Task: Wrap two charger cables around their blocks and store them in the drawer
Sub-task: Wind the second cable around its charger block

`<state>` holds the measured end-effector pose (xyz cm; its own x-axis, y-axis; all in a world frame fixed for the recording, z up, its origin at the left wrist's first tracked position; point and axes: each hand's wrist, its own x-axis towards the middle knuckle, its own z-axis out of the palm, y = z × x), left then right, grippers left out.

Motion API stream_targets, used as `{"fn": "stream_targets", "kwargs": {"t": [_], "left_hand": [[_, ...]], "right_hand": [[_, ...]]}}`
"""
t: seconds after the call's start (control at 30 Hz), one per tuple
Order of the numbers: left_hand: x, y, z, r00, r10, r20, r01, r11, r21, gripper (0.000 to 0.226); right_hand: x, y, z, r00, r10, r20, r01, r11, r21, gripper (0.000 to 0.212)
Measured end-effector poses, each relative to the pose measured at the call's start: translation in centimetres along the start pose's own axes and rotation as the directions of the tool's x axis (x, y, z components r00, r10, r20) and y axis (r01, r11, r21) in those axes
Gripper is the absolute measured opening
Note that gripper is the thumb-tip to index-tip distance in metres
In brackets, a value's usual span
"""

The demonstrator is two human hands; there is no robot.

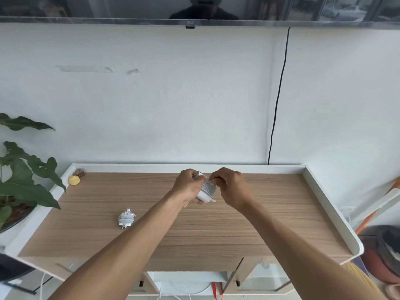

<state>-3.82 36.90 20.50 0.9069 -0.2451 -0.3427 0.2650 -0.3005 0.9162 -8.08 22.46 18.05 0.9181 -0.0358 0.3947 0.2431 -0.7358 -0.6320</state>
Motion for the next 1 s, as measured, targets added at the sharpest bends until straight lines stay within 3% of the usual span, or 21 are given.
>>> {"fn": "stream_targets", "kwargs": {"t": [0.1, 0.23, 0.37, 0.57, 0.8, 1.0], "left_hand": [[-0.1, -0.3, -0.3, 1.0, -0.015, -0.015, 0.015, 1.0, -0.02, 0.017], [-0.2, -0.7, -1.1, 1.0, -0.024, -0.008, 0.024, 1.0, -0.019, 0.02], [-0.4, -0.4, -1.0, 1.0, 0.0, 0.008, 0.0, 1.0, -0.009, 0.019], [-0.2, -0.5, -0.3, 1.0, -0.005, 0.014, 0.004, 0.999, 0.038, 0.021], [-0.1, -1.4, 0.3, 0.999, 0.04, -0.007, -0.039, 0.993, 0.112, 0.024], [0.0, -2.2, -0.3, 0.998, 0.063, -0.029, -0.06, 0.992, 0.107, 0.024]], "right_hand": [[-0.5, 0.0, 0.6, 0.997, -0.074, 0.001, 0.074, 0.997, -0.018, 0.015], [-1.2, -0.3, 0.6, 0.998, 0.057, 0.034, -0.06, 0.992, 0.113, 0.02], [-0.8, -0.3, 0.2, 0.998, 0.061, 0.016, -0.063, 0.991, 0.117, 0.014], [-0.8, 0.0, -0.7, 0.992, -0.036, 0.124, 0.042, 0.998, -0.04, 0.014], [-2.0, 0.6, 0.3, 0.982, -0.16, 0.105, 0.18, 0.955, -0.237, 0.013], [-1.7, 0.5, 0.8, 0.988, -0.114, 0.1, 0.127, 0.982, -0.137, 0.013]]}}
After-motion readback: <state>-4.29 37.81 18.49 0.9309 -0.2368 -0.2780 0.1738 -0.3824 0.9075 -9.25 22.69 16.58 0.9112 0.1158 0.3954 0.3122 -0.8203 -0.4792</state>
